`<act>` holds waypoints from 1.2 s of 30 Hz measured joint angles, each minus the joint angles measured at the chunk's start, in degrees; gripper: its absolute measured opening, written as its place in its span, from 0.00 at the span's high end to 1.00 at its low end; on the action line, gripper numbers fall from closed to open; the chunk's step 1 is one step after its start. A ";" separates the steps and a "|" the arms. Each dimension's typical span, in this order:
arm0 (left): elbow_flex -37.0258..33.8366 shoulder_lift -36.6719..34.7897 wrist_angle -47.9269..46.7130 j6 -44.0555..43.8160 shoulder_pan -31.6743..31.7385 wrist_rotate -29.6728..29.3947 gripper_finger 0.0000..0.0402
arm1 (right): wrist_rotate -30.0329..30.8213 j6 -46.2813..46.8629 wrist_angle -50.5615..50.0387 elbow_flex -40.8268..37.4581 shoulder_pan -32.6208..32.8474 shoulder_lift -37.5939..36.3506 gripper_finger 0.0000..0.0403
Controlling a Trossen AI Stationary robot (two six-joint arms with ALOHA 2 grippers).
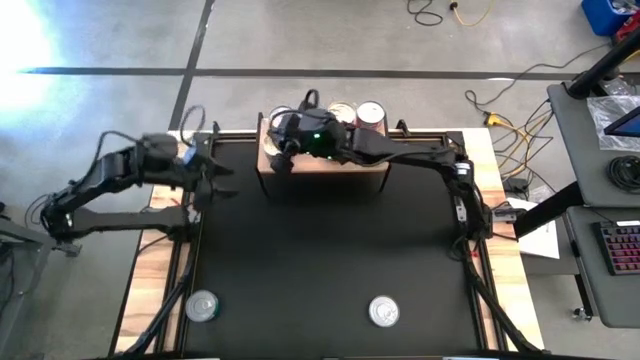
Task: Stack canned seafood by type on shelf
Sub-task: Put the green-blue tuna can on the shelf
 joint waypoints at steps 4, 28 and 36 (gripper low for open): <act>-5.41 -0.60 4.98 -6.16 -14.08 -10.48 0.00 | 0.08 -1.87 -2.80 0.37 3.65 -3.27 0.97; -4.21 27.55 16.95 -21.94 -63.10 -33.30 0.00 | -2.82 38.18 -44.35 -1.20 38.56 -5.12 0.97; -4.21 37.99 18.98 -28.89 -69.15 -35.69 0.00 | -13.01 60.98 -51.46 -5.65 48.67 -4.27 0.97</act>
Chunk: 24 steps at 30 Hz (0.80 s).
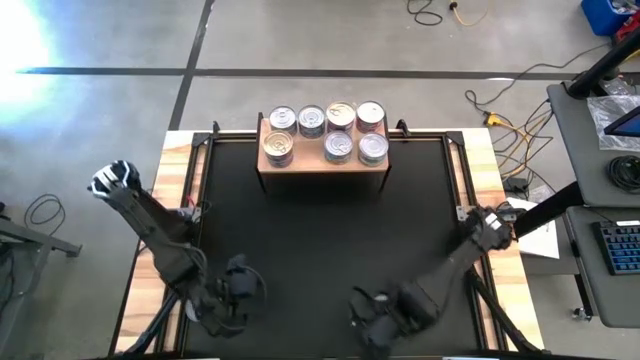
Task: Stack canned seafood by type on shelf
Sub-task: Put the green-blue tuna can on the shelf
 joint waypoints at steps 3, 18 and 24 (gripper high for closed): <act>0.00 4.16 1.03 -0.14 0.02 1.17 0.00 | -0.11 6.46 -1.80 -3.02 4.05 0.04 0.97; 0.00 19.04 10.46 4.68 3.65 1.21 0.00 | -12.41 14.42 0.48 -26.35 9.92 0.13 0.97; 0.00 23.16 21.09 11.84 3.32 9.21 0.00 | -4.76 -2.01 2.04 -28.18 5.24 0.04 0.97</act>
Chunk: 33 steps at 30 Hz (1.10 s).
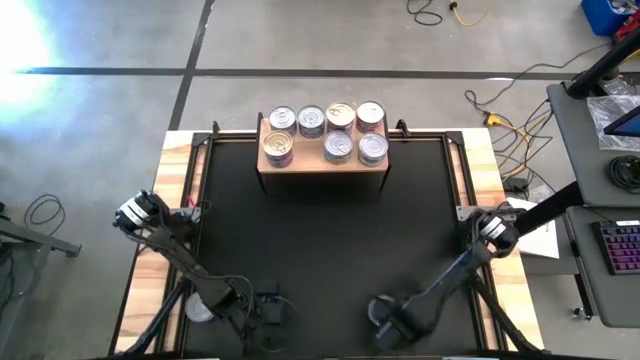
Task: Stack canned seafood by type on shelf
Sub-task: Put the green-blue tuna can on the shelf
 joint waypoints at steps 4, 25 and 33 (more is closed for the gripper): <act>-0.31 0.14 -0.26 3.09 1.54 -0.09 0.00 | 5.64 -7.56 0.20 -0.54 -4.89 0.00 0.97; -0.20 1.47 4.94 22.17 12.67 6.36 0.05 | 6.45 -6.82 8.08 -5.17 -2.16 -0.76 0.97; -0.17 2.95 12.29 17.19 16.56 8.42 0.05 | 20.47 -4.15 27.29 -4.40 -8.98 -0.76 0.97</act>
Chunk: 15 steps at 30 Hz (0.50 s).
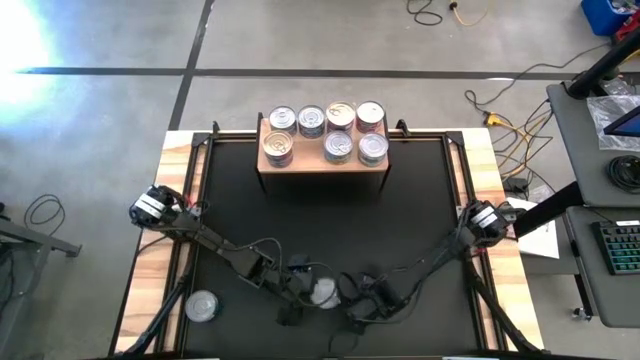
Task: Stack canned seafood by type on shelf
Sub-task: Put the green-blue tuna can on the shelf
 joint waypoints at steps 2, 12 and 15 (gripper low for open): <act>0.33 0.98 0.34 -0.64 -0.27 0.04 0.05 | -0.11 -2.48 0.77 0.85 -0.82 0.00 0.97; 5.58 4.22 -10.99 -1.99 -2.53 -7.85 0.05 | -1.10 -7.09 -6.48 0.35 -0.85 0.00 0.97; 8.68 3.57 -19.39 -2.30 -2.43 -11.08 0.05 | -1.12 -7.56 -5.98 0.33 -0.92 0.00 0.97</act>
